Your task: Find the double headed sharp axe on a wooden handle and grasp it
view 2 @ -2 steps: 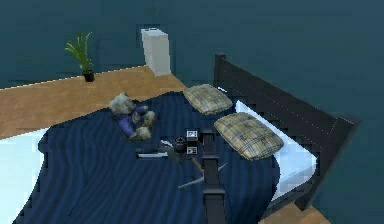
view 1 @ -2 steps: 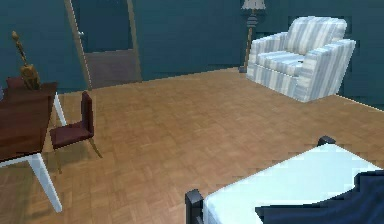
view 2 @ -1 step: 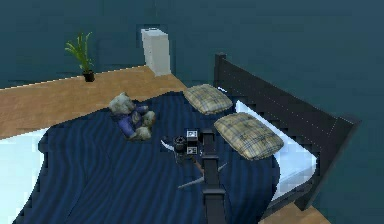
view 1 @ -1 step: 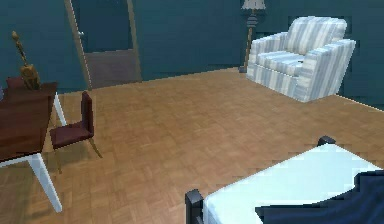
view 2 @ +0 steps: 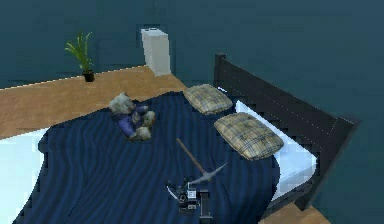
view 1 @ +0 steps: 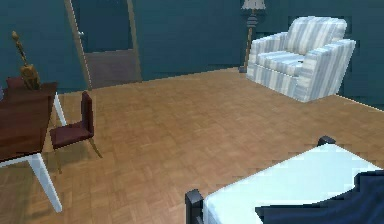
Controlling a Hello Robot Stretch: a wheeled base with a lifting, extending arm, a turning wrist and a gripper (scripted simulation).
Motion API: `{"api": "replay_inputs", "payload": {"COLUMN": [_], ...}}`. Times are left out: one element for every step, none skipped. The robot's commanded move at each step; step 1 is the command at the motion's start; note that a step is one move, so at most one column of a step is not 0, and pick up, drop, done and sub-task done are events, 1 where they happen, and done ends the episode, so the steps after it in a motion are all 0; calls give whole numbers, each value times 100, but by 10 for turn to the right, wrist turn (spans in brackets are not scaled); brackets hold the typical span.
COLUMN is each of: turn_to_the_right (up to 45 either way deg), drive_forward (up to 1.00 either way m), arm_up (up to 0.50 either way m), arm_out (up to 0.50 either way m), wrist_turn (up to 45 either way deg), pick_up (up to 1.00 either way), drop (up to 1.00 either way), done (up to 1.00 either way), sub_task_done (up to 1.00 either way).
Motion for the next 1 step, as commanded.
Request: {"api": "replay_inputs", "payload": {"turn_to_the_right": [0], "drive_forward": [0], "arm_up": [0], "arm_out": [0], "wrist_turn": [0], "pick_up": [100], "drop": [0], "done": [0], "sub_task_done": [0]}}
